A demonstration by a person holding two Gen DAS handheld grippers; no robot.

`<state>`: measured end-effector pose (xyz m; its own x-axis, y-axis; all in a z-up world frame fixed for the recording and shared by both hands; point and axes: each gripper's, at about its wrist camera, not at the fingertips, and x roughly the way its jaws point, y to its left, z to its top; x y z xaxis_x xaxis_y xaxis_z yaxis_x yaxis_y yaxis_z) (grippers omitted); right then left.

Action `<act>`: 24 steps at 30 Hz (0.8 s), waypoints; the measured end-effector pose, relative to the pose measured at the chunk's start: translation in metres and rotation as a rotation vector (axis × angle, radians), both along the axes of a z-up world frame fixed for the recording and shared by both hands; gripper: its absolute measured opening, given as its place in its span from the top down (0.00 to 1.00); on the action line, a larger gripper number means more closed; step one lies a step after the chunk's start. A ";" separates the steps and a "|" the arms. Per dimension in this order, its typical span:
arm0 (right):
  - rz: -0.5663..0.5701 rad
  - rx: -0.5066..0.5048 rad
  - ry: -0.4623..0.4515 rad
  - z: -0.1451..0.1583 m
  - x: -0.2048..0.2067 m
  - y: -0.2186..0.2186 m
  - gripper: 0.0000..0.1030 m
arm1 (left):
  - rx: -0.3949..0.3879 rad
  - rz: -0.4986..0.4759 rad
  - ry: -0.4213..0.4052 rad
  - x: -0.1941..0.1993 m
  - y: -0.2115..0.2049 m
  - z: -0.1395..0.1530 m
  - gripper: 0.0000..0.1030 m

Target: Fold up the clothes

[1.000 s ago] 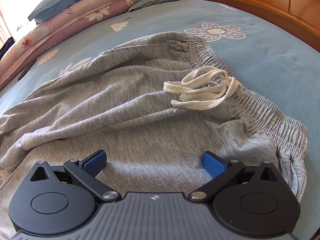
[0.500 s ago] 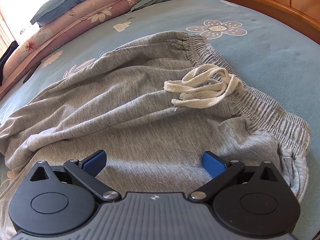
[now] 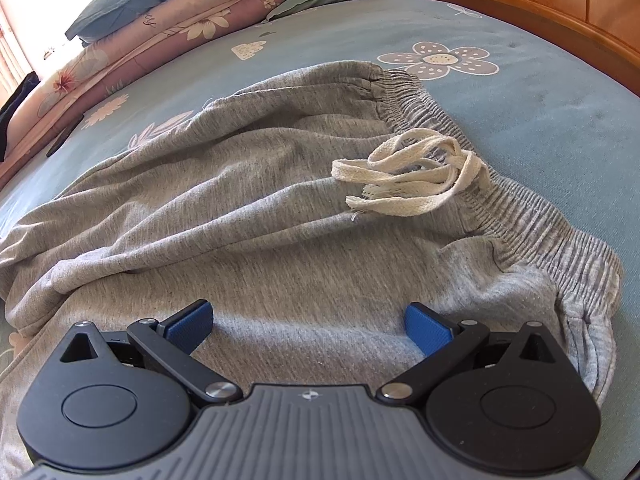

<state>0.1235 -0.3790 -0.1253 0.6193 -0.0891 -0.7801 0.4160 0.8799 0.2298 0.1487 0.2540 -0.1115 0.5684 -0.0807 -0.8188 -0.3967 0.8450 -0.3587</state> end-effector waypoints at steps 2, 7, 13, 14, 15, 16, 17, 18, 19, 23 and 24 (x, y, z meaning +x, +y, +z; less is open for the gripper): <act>0.000 -0.007 0.004 0.000 0.001 0.001 0.00 | 0.048 0.028 -0.007 0.004 0.002 -0.007 0.01; 0.000 -0.005 0.006 0.000 0.001 0.000 0.00 | 0.057 0.037 0.033 0.002 -0.011 0.008 0.01; -0.001 -0.003 0.007 0.000 0.001 0.001 0.00 | -0.098 -0.269 -0.040 -0.030 -0.098 0.020 0.01; 0.001 -0.001 0.006 0.000 0.001 0.001 0.00 | -0.111 -0.317 -0.041 -0.035 -0.113 0.018 0.01; 0.003 0.001 0.005 0.000 0.000 0.001 0.00 | -0.123 -0.364 -0.041 -0.039 -0.129 0.015 0.01; 0.005 0.002 0.003 0.000 0.000 0.000 0.00 | -0.131 -0.401 -0.044 -0.042 -0.142 0.012 0.01; 0.007 0.004 0.002 0.000 0.000 0.000 0.00 | -0.136 -0.430 -0.043 -0.043 -0.152 0.008 0.01; 0.009 0.008 0.000 0.000 -0.001 0.000 0.00 | -0.139 -0.446 -0.034 -0.043 -0.159 0.005 0.01; 0.012 0.014 -0.002 0.000 -0.002 -0.001 0.00 | -0.142 -0.462 -0.025 -0.043 -0.166 0.001 0.01; 0.012 0.051 -0.010 0.002 -0.004 -0.007 0.00 | -0.113 -0.431 0.020 -0.052 -0.163 -0.008 0.01; 0.009 0.064 -0.011 0.002 -0.005 -0.008 0.00 | -0.112 -0.425 0.015 -0.058 -0.158 -0.008 0.01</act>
